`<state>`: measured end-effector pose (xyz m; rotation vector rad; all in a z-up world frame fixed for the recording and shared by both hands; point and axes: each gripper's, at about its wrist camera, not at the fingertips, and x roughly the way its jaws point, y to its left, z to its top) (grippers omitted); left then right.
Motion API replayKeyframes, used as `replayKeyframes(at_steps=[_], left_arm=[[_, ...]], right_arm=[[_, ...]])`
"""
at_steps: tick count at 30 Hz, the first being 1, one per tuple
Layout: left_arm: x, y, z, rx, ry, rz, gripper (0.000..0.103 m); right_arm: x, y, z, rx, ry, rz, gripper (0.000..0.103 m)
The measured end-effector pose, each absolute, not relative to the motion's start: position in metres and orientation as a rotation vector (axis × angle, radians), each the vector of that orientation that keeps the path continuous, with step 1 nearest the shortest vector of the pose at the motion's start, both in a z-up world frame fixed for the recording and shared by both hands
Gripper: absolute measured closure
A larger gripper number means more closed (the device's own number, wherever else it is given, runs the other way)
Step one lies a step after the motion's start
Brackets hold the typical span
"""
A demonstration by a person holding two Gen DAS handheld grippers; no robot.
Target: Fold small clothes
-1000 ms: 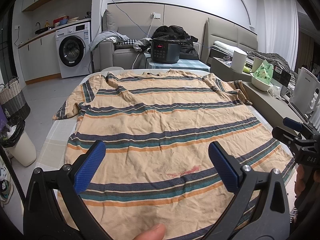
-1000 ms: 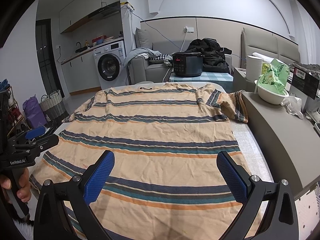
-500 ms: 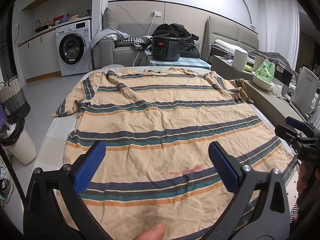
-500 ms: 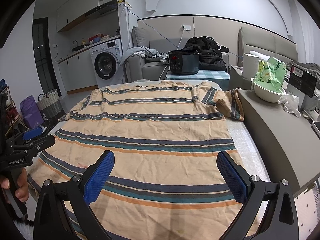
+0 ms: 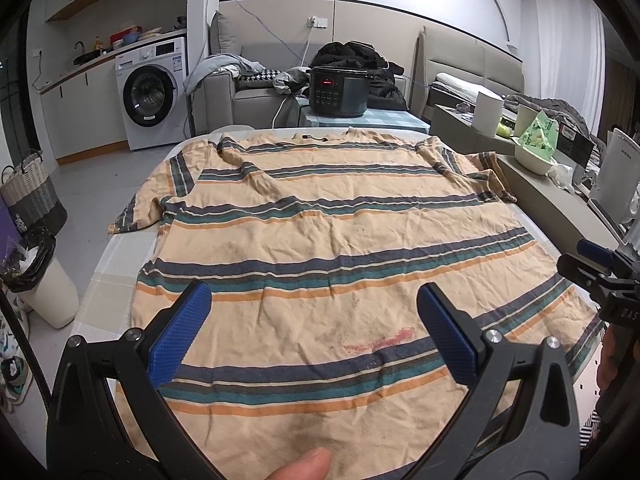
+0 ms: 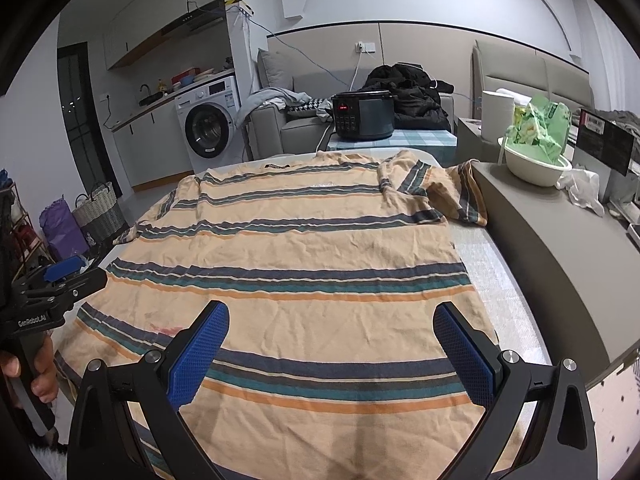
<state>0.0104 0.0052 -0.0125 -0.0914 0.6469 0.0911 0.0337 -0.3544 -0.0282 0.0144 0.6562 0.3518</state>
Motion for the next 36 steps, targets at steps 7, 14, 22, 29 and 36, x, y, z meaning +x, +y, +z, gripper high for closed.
replayKeyframes(at_steps=[7,14,22,29,36], left_arm=[[0.009,0.005,-0.01,-0.093,0.646,0.097,0.001],[0.009,0.008,-0.009,-0.099,0.647,0.094,0.001],[0.009,0.013,-0.009,-0.107,0.653,0.096,0.001],[-0.001,0.044,-0.018,-0.135,0.668,0.088,0.001],[-0.024,0.08,-0.032,-0.124,0.686,0.13,0.001]], right_arm=[[0.033,-0.354,-0.026,0.01,0.646,0.357,0.0],[0.034,-0.355,-0.026,0.016,0.651,0.354,0.0],[0.036,-0.353,-0.027,0.009,0.656,0.358,0.0],[0.037,-0.361,-0.029,0.016,0.659,0.364,0.0],[0.035,-0.394,-0.033,0.084,0.659,0.392,0.0]])
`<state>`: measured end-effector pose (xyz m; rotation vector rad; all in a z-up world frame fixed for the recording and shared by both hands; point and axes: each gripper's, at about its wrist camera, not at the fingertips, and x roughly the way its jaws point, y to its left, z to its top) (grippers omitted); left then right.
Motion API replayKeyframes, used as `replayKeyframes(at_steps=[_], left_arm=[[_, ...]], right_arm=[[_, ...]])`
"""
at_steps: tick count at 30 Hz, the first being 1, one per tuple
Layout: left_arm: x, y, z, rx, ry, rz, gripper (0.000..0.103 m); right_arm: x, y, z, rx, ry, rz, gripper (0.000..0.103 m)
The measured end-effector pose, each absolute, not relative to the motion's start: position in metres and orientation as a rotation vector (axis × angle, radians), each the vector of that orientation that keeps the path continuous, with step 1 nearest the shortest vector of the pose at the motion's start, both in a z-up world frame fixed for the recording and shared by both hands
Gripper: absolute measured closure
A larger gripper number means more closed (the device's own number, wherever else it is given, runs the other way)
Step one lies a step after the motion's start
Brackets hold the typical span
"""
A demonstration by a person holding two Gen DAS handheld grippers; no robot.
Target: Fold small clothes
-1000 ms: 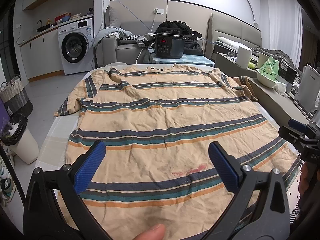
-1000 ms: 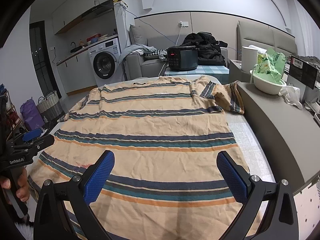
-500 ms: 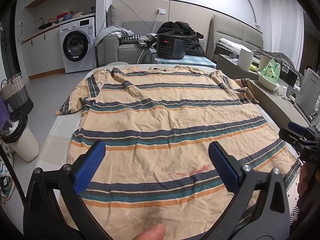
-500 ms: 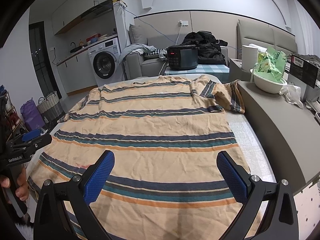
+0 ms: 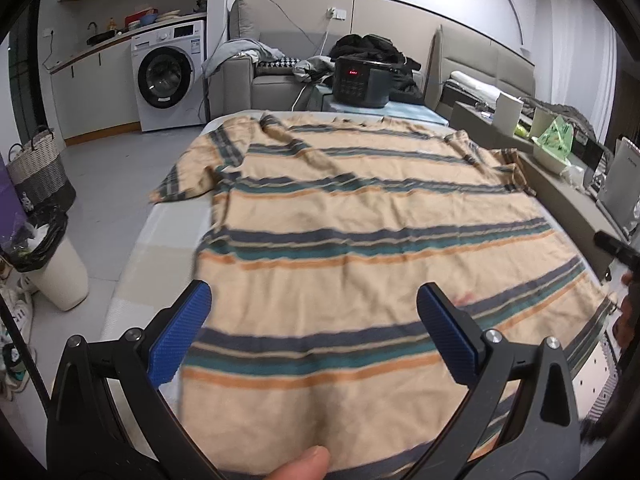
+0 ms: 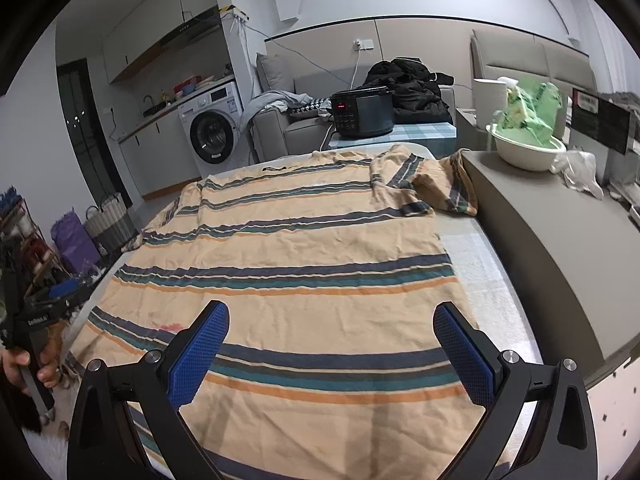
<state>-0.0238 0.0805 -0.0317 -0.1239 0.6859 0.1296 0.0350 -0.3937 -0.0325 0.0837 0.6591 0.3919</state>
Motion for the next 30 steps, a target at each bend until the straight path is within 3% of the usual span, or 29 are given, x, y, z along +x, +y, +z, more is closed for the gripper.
replayKeyframes(at_steps=[19,26,30], left_arm=[[-0.105,0.132,-0.06,-0.229,0.819,0.214,0.001],[-0.102,0.126,-0.072,-0.303,0.878,0.12,0.019],[-0.102,0.122,-0.071,-0.317,0.884,0.062,0.019]], right_arm=[[0.027,-0.429,-0.053,0.06,0.79,0.409,0.001],[0.028,-0.436,-0.059,0.067,0.827,0.402,0.001],[0.023,-0.45,-0.066,0.063,0.86,0.4,0.004]])
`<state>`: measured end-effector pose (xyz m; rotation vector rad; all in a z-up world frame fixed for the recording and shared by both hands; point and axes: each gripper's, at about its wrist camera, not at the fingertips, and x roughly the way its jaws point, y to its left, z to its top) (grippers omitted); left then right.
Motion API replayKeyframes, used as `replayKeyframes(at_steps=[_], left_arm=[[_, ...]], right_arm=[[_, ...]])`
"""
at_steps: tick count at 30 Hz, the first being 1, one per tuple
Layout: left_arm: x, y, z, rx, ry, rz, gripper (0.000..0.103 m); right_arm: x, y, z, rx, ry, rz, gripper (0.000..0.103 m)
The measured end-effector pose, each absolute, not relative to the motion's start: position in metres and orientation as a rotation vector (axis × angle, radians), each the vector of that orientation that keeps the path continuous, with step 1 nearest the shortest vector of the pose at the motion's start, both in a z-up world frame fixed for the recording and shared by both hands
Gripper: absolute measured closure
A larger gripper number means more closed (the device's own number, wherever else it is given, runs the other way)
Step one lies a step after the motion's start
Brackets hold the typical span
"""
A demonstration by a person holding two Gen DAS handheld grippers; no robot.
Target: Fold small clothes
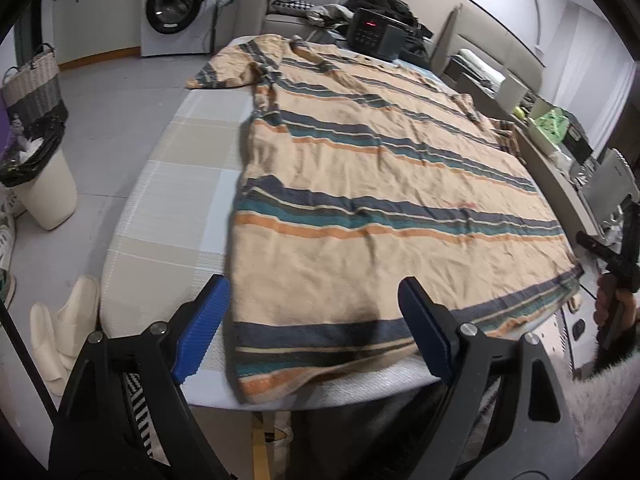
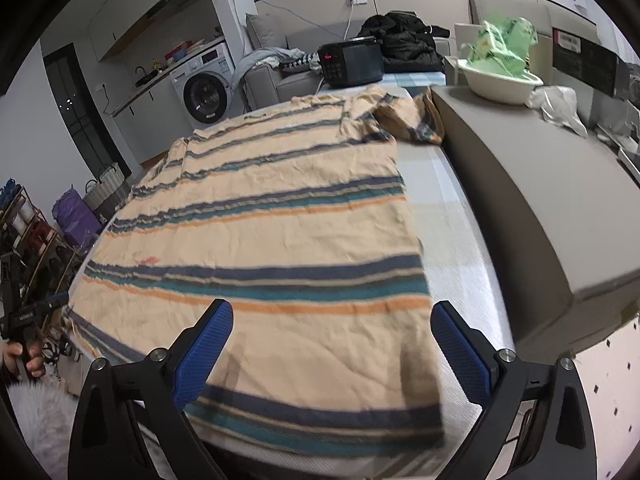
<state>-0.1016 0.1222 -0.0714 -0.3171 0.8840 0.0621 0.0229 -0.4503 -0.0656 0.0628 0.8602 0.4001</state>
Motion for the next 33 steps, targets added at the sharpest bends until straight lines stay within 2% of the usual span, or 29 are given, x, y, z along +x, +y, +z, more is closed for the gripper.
replayKeyframes(at_steps=[5,11,12,13,17,18,19,21,24,27,33], left_arm=[[-0.098,0.119,-0.073,-0.362,0.901,0.001,0.02],[-0.095,0.116,-0.081,-0.393,0.954,-0.03,0.027],[-0.097,0.116,-0.082,-0.394,0.959,-0.035,0.028],[-0.097,0.115,-0.081,-0.386,0.963,-0.035,0.028],[-0.099,0.115,-0.082,-0.378,0.993,-0.049,0.033],[-0.1,0.116,-0.082,-0.38,0.998,-0.053,0.035],[-0.1,0.116,-0.082,-0.383,1.001,-0.056,0.039],[-0.101,0.115,-0.082,-0.379,1.011,-0.063,0.063],[-0.103,0.116,-0.083,-0.361,1.025,-0.071,0.078],[-0.105,0.116,-0.084,-0.344,1.055,-0.096,0.09],[-0.111,0.114,-0.079,-0.28,1.044,-0.111,0.095]], right_arm=[[0.01,-0.476,-0.076,0.078,0.89,0.383,0.01],[0.005,-0.497,-0.091,0.165,0.911,0.416,0.027],[0.004,-0.499,-0.092,0.183,0.912,0.422,0.034],[0.004,-0.5,-0.093,0.194,0.915,0.426,0.049],[0.001,-0.497,-0.095,0.183,0.932,0.404,0.076],[0.001,-0.496,-0.095,0.183,0.94,0.4,0.088],[0.002,-0.496,-0.095,0.18,0.948,0.391,0.095],[0.002,-0.493,-0.093,0.158,0.958,0.377,0.098],[-0.002,-0.491,-0.09,0.111,0.975,0.369,0.098],[-0.007,-0.492,-0.089,0.093,0.986,0.366,0.098],[-0.004,-0.493,-0.081,0.108,0.945,0.368,0.096]])
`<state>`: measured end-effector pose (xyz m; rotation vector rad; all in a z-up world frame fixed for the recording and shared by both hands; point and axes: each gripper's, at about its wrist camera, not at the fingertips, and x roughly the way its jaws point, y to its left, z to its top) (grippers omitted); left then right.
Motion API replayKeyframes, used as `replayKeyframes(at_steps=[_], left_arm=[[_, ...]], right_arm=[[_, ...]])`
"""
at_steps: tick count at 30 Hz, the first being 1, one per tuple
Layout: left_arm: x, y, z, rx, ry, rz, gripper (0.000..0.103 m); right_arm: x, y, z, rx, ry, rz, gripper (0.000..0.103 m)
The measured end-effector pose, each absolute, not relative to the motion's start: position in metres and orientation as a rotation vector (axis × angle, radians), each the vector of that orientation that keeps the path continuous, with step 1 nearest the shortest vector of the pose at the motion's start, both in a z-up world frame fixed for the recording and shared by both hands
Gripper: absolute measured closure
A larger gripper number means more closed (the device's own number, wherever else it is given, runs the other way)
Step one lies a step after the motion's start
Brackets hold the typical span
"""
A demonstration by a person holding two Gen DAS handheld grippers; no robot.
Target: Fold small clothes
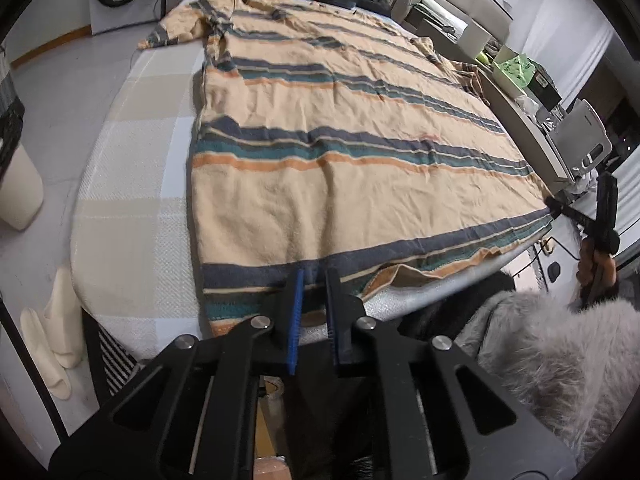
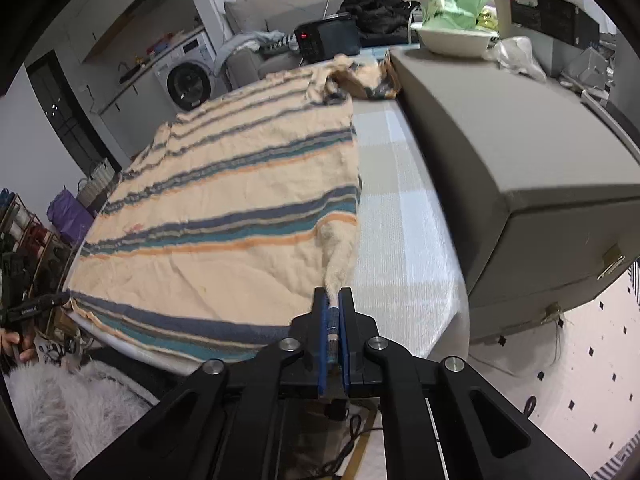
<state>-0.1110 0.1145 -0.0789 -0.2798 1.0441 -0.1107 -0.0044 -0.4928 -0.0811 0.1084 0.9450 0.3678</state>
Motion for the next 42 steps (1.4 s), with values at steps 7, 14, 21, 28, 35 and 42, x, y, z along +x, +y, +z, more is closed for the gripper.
replayKeyframes(at_steps=[7,14,21,28,35,42], left_arm=[[-0.115,0.122,-0.056,-0.306,0.907,-0.081,0.087],[-0.099,0.142,-0.029,-0.368,0.747,0.06,0.03],[-0.026,0.152,-0.007,-0.355,0.669,0.117,0.001],[0.084,0.105,0.014,-0.351,0.633,0.004,0.001],[0.209,0.037,0.009,-0.37,0.714,-0.16,0.001],[0.296,-0.014,-0.025,-0.353,0.801,-0.218,0.001]], right_arm=[[-0.002,-0.49,-0.053,0.143,0.849,0.336,0.073],[0.026,-0.463,-0.018,0.252,0.725,0.375,0.026],[0.098,-0.442,0.003,0.446,0.699,0.276,0.009],[0.177,-0.45,-0.006,0.603,0.776,0.217,0.009],[0.242,-0.463,-0.046,0.76,0.899,0.146,0.015],[0.28,-0.475,-0.083,0.919,0.957,0.113,0.022]])
